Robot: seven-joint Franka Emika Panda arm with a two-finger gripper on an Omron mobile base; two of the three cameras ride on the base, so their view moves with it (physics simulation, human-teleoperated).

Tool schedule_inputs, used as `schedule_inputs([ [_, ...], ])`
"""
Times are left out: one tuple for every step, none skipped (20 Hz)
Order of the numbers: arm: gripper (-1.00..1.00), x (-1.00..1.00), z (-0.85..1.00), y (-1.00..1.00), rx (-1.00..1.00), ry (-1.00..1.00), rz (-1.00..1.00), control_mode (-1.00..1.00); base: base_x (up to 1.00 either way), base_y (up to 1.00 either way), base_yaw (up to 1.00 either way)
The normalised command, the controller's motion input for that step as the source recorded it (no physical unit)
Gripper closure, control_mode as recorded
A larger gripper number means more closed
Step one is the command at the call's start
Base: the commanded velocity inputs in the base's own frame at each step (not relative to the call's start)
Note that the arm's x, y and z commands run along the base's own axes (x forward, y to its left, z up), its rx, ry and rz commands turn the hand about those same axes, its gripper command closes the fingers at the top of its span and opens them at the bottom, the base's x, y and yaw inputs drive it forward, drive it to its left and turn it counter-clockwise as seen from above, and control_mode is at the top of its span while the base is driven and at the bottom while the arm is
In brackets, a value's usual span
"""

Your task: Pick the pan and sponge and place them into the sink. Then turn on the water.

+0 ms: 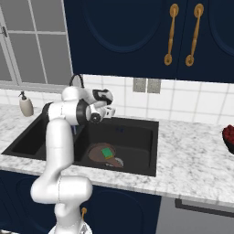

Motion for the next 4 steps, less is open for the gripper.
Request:
schedule_inputs([
  [-1.0,0.0,-0.12,-1.0,0.09,0.05,0.0,-1.0,0.0,0.0,0.0],
  [-1.0,0.0,-0.14,-1.0,0.1,0.04,0.0,-1.0,0.0,0.0,0.0],
  [-1.0,0.0,-0.16,-1.0,0.11,0.04,0.0,-1.0,0.0,0.0,0.0],
  [-1.0,-0.02,-0.21,-1.0,0.13,0.03,0.0,-1.0,0.0,0.0,0.0],
])
